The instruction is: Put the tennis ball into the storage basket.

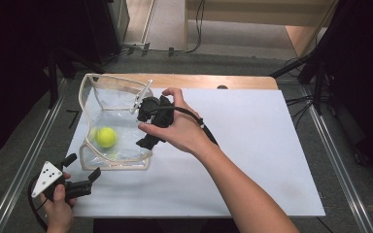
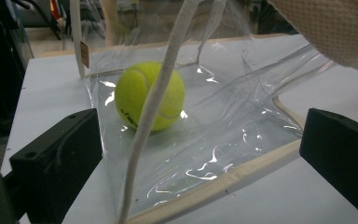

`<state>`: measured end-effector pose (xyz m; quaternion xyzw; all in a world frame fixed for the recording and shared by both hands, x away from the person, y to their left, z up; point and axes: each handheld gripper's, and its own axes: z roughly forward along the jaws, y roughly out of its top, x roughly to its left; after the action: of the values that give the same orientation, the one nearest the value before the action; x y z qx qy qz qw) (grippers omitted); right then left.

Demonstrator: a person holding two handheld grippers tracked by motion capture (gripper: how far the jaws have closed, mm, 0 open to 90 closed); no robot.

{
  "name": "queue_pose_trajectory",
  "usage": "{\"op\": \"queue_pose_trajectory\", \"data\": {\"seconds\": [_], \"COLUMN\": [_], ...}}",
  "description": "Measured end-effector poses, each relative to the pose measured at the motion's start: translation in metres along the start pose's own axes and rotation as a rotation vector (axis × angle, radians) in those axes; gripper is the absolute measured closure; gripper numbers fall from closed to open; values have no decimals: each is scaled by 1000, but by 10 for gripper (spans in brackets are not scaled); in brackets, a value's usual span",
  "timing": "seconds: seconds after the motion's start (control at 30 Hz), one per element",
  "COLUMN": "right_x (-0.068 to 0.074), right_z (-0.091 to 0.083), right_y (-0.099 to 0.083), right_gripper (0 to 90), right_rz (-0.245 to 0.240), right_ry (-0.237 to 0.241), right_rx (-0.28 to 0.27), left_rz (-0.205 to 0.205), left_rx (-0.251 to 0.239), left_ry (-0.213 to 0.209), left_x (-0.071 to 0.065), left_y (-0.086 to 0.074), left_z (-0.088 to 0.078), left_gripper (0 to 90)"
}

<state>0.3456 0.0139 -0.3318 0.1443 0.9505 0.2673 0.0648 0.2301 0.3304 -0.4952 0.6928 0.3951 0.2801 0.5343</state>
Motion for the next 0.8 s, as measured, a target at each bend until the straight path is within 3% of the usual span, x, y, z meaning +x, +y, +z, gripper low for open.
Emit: {"op": "queue_pose_trajectory", "data": {"seconds": [0.43, 0.8], "right_x": [-5, -13], "right_z": [2, 3], "right_y": [-27, -54], "right_gripper": [0, 0], "right_rz": [21, 70], "right_ry": [11, 9], "right_rx": [-1, 4], "left_rz": [7, 5], "left_rx": [2, 3], "left_ry": [-2, -3], "left_x": [0, 0], "left_y": [0, 0], "left_z": [0, 0], "left_gripper": [0, 0]}}
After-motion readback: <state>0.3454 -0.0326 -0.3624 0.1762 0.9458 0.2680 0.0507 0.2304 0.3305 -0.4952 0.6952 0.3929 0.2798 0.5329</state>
